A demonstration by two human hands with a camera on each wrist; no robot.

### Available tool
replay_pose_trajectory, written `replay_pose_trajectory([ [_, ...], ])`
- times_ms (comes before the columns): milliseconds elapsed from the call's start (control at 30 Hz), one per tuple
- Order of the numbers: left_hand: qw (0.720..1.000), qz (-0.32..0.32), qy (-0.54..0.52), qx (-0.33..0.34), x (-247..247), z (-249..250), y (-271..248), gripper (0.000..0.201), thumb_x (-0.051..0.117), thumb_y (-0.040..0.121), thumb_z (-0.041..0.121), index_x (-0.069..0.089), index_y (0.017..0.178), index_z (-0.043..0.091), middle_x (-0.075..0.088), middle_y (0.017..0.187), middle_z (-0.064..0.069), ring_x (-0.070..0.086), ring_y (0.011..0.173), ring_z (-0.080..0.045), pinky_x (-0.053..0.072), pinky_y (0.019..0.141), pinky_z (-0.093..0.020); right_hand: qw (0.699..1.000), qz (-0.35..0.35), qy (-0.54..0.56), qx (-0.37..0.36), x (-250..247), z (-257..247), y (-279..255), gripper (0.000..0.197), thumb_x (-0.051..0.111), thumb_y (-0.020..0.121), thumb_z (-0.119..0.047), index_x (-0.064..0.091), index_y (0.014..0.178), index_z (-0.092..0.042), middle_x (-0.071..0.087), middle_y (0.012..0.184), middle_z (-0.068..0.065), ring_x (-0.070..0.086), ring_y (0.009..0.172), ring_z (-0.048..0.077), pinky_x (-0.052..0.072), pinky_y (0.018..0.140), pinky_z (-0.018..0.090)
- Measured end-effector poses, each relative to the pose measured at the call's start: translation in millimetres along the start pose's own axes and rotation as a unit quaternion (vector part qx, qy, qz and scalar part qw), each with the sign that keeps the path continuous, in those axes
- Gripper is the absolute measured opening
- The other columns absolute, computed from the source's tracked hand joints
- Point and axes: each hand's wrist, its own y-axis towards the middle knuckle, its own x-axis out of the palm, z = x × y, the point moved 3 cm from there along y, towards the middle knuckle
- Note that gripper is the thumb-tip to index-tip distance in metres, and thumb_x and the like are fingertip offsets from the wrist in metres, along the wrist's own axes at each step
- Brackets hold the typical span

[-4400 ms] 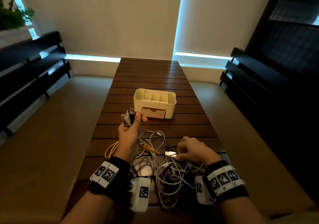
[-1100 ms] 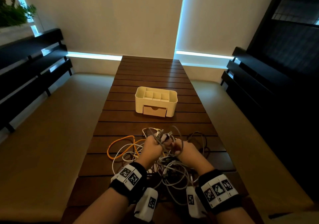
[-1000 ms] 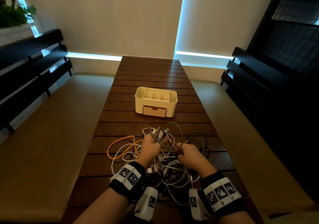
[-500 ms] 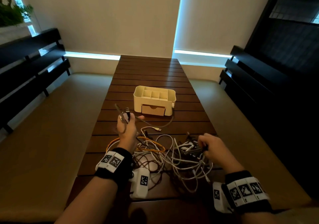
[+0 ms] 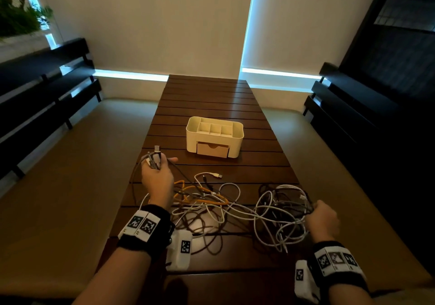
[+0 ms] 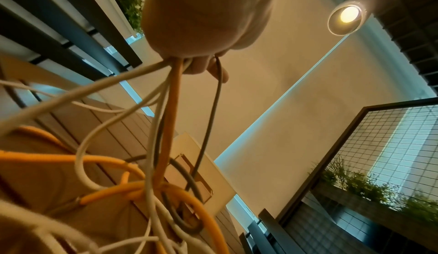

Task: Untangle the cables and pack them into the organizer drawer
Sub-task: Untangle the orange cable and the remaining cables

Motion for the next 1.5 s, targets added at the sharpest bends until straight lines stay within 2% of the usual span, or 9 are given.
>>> replay_pose_trajectory([
  [133, 0.998, 0.042, 0.024, 0.033, -13, 8, 11, 0.027, 0.047, 0.098, 0.024, 0.056, 0.113, 0.004, 0.064, 0.071, 0.003, 0.049, 0.059, -0.02, 0.048, 0.073, -0.041, 0.993, -0.109, -0.034, -0.027, 16, 2, 3, 0.009, 0.053, 0.088, -0.003, 0.05, 0.086, -0.012, 0.06, 0.104, 0.017, 0.052, 0.088, 0.029, 0.045, 0.074, 0.036],
  [267, 0.985, 0.002, 0.122, 0.125, -18, 31, 6, 0.011, 0.046, 0.098, 0.019, 0.054, 0.1, 0.011, 0.064, 0.082, -0.005, 0.049, 0.053, 0.002, 0.037, 0.052, -0.009, 0.977, -0.202, 0.02, -0.058, 15, -3, 4, 0.035, 0.069, 0.079, -0.003, 0.042, 0.099, -0.012, 0.053, 0.113, 0.015, 0.05, 0.092, 0.024, 0.043, 0.075, 0.033],
  [500, 0.909, -0.16, 0.348, 0.168, 4, 17, -14, 0.01, 0.049, 0.096, 0.015, 0.053, 0.104, 0.014, 0.047, 0.101, -0.006, 0.044, 0.071, -0.012, 0.032, 0.054, -0.017, 0.954, -0.27, 0.037, -0.129, -12, -30, -3, 0.089, 0.079, 0.071, -0.01, 0.027, 0.143, -0.016, 0.018, 0.145, 0.012, 0.032, 0.133, 0.034, 0.033, 0.111, 0.041],
  [633, 0.843, -0.275, 0.443, 0.132, 14, -26, -22, 0.017, 0.05, 0.096, 0.02, 0.059, 0.11, 0.019, 0.055, 0.111, -0.004, 0.053, 0.085, -0.02, 0.046, 0.079, -0.028, 0.947, -0.196, 0.072, -0.246, -18, -67, -22, 0.074, 0.068, 0.077, -0.004, 0.035, 0.139, -0.029, 0.024, 0.142, 0.002, 0.033, 0.131, 0.028, 0.037, 0.108, 0.044],
  [767, 0.728, -0.399, 0.549, 0.101, 20, -58, -34, 0.015, 0.046, 0.092, 0.032, 0.055, 0.098, 0.023, 0.057, 0.107, 0.001, 0.053, 0.109, -0.018, 0.035, 0.089, -0.027, 0.897, -0.026, 0.257, -0.359, -13, -107, -63, 0.032, 0.052, 0.084, 0.007, 0.06, 0.097, -0.021, 0.056, 0.097, -0.008, 0.054, 0.09, 0.0, 0.046, 0.077, 0.011],
  [967, 0.7, -0.369, 0.609, 0.056, 18, -64, -35, 0.026, 0.059, 0.089, 0.033, 0.053, 0.102, 0.011, 0.057, 0.104, -0.006, 0.057, 0.097, -0.021, 0.045, 0.079, -0.029, 0.883, -0.113, -0.123, -0.439, 59, -107, -71, 0.032, 0.049, 0.094, -0.027, 0.053, 0.126, -0.025, 0.058, 0.12, -0.003, 0.044, 0.119, 0.021, 0.032, 0.096, 0.036],
  [1167, 0.571, -0.486, 0.661, 0.001, 14, -48, -46, 0.03, 0.057, 0.09, 0.042, 0.061, 0.102, 0.015, 0.062, 0.11, -0.005, 0.057, 0.101, -0.02, 0.044, 0.089, -0.031, 0.857, -0.099, -0.332, -0.38, 70, -90, -57, 0.031, 0.044, 0.096, -0.037, 0.064, 0.11, -0.018, 0.057, 0.12, 0.002, 0.033, 0.129, 0.027, 0.024, 0.103, 0.05],
  [1367, 0.667, -0.566, 0.463, -0.142, 5, -46, -46, 0.028, 0.074, 0.08, 0.033, 0.059, 0.1, 0.021, 0.059, 0.101, 0.008, 0.055, 0.09, -0.009, 0.047, 0.086, -0.027, 0.97, 0.016, 0.072, -0.231, 23, -99, -36, 0.017, 0.042, 0.097, -0.03, 0.054, 0.091, -0.02, 0.046, 0.095, -0.003, 0.048, 0.102, 0.022, 0.029, 0.082, 0.036],
  [1500, 0.817, -0.427, 0.361, -0.141, 4, -56, -27, 0.008, 0.068, 0.084, 0.011, 0.065, 0.091, 0.012, 0.062, 0.085, -0.006, 0.055, 0.077, -0.019, 0.045, 0.071, -0.03, 0.913, 0.047, 0.359, -0.189, -34, -117, -32, 0.016, 0.044, 0.097, -0.014, 0.047, 0.083, -0.022, 0.061, 0.083, 0.003, 0.058, 0.072, 0.014, 0.046, 0.068, 0.033],
])
